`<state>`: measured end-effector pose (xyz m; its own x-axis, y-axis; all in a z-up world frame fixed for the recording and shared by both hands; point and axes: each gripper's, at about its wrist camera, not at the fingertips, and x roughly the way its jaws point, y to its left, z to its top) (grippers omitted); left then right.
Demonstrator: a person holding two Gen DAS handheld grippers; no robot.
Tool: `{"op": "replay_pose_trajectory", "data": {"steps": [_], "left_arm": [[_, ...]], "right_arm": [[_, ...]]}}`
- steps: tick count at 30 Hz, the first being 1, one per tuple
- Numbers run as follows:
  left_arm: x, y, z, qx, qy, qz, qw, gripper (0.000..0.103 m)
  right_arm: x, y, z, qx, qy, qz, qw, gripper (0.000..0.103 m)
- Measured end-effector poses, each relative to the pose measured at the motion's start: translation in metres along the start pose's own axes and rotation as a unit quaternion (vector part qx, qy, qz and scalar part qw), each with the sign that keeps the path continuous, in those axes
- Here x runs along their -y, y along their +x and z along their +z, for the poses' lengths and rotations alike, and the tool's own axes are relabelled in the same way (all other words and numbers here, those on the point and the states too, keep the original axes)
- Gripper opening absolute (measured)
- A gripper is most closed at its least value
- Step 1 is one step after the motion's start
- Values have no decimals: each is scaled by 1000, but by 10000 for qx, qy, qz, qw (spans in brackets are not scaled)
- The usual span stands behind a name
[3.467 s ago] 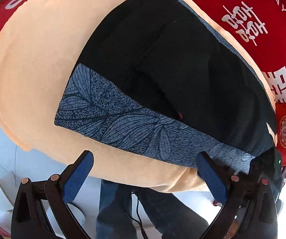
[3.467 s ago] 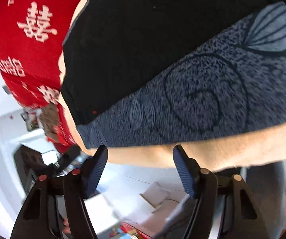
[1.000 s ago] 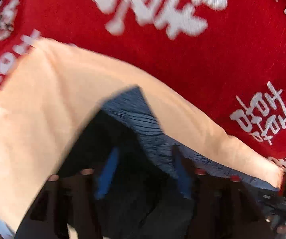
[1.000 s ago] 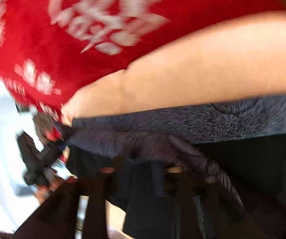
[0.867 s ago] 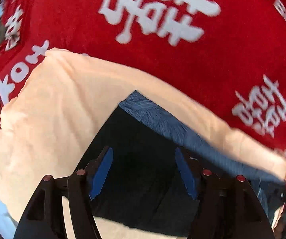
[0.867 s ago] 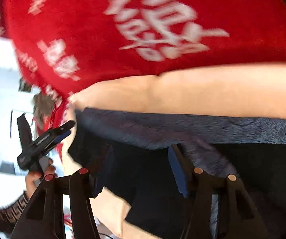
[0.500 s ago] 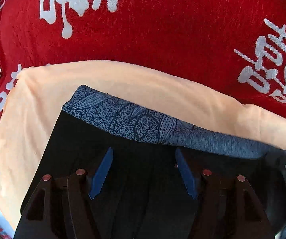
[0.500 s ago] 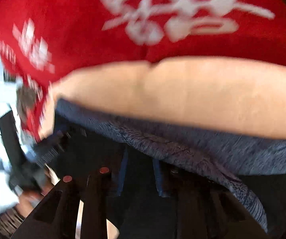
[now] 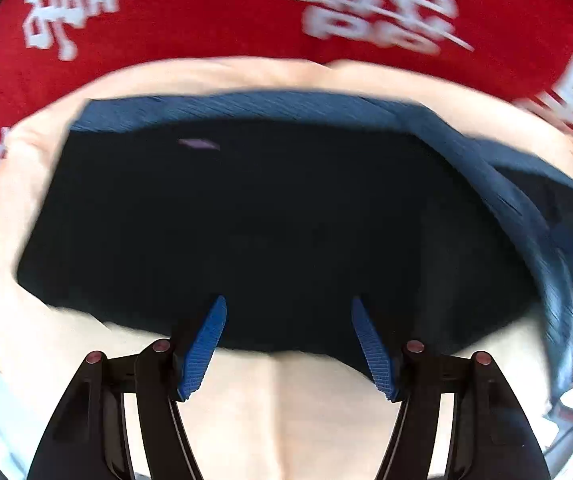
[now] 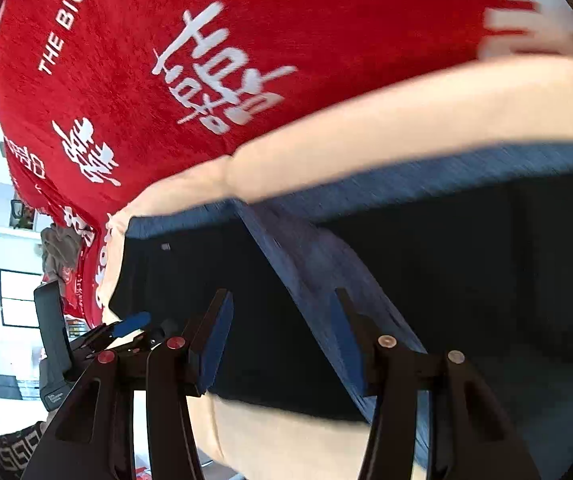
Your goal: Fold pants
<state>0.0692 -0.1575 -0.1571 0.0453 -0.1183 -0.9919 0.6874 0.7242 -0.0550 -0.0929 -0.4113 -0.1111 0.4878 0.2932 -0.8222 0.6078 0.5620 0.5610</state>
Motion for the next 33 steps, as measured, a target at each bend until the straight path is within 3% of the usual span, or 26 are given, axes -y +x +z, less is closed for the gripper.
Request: {"op": "replay_pose_trajectory", "data": {"steps": [7,12,14,18,20,24,30,32,33], "left_arm": [[80,-14,-34,-139,891,-717,9933,67],[150,-24,-39,-172,1586,-1306,9785,67],[169,-23,-48,-278,1676,-1564,9730,67],[197,-13,-46,-407,1717,-1740,9688,67],[211,-7,-45,-423,1733,-1814,9671,67],[229,13,-46,-547,1635,-1926,9660,67],[240,21,-52,-638,1398,-1850,9707,67],[244,21,-52,-644,1268,-1915,9711,85],[246,21,-52,-654,1167,-2004,9705,85]], "right_arm": [[60,-69,-84,359,867,-564,9940,55],[108,-120,-170,722,1759,-1234,9740,55],[125,-135,-203,855,2076,-1473,9633,55],[152,-150,-241,1018,2415,-1787,9484,55],[162,-151,-248,1021,2437,-1788,9477,55],[183,-143,-249,816,2177,-1614,9591,55],[197,-129,-238,730,2112,-684,9723,54],[197,-127,-232,669,1966,-398,9774,54],[199,-124,-229,599,1923,-301,9790,53]]}}
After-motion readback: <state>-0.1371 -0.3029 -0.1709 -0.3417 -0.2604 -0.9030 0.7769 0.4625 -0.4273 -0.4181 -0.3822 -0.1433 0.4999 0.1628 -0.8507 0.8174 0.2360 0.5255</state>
